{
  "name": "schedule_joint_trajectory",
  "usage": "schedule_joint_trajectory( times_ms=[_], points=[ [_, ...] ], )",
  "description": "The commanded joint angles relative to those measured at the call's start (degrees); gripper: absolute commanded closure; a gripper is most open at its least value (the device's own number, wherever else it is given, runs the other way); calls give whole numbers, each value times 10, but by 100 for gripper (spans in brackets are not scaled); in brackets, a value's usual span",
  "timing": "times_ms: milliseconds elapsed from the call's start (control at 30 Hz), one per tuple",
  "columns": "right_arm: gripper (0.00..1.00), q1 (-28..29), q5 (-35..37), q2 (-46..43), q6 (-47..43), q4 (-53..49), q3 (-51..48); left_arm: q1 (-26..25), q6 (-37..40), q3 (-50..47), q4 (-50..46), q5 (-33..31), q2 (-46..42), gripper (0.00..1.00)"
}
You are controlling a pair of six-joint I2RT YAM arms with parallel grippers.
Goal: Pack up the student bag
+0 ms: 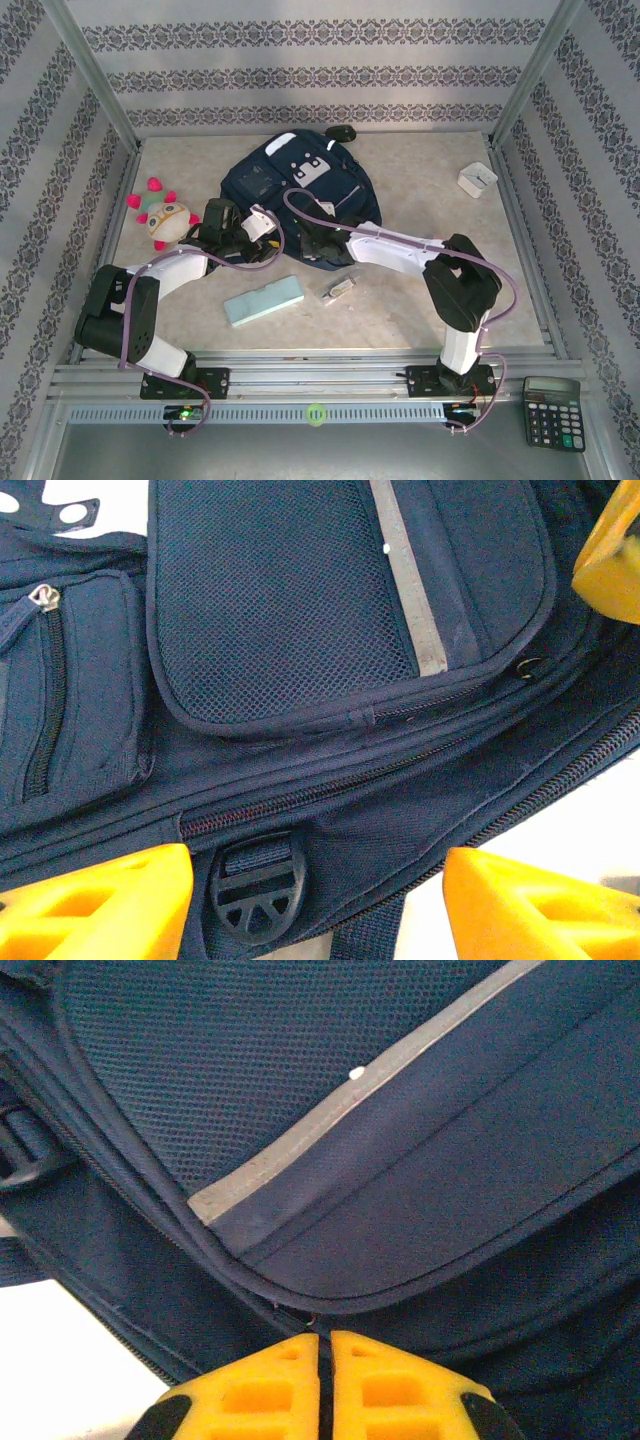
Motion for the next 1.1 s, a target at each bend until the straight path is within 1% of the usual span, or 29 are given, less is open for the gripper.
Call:
schedule_joint_trajectory(
  times_ms=[0, 133, 200, 300, 400, 500, 567, 667, 833, 867, 933, 967, 1000, 1067],
  points=[
    [94, -8, -36, -37, 22, 53, -34, 8, -9, 8, 13, 8, -6, 33],
    [96, -10, -45, -62, 10, 58, -54, 7, -16, 11, 11, 18, -1, 34],
    [97, -10, -53, -75, -4, 66, -67, 7, -7, 17, -3, 37, 3, 34],
    [98, -10, -57, -101, -15, 84, -97, 4, 40, 30, -34, 85, 10, 34],
    [100, -13, -56, -125, -14, 110, -130, -16, 106, 49, -67, 107, 23, 33],
    [100, -18, -63, -139, -4, 142, -162, -49, 198, 80, -127, 113, 48, 33],
    [100, -21, -67, -147, 3, 164, -179, -77, 233, 96, -136, 95, 72, 33],
    [100, -21, -65, -159, 9, 183, -199, -105, 255, 122, -146, 92, 107, 34],
    [100, -22, -59, -180, 11, 193, -223, -134, 254, 138, -128, 77, 143, 35],
    [100, -24, -58, -184, 12, 195, -229, -136, 253, 138, -122, 73, 147, 36],
    [100, -26, -59, -190, 12, 198, -238, -140, 250, 133, -109, 62, 151, 43],
    [100, -27, -60, -194, 13, 201, -243, -141, 251, 130, -104, 56, 151, 48],
    [100, -28, -61, -196, 13, 205, -248, -142, 249, 127, -99, 55, 150, 54],
    [100, -30, -65, -200, 13, 211, -257, -143, 238, 123, -92, 57, 144, 64]
  ],
)
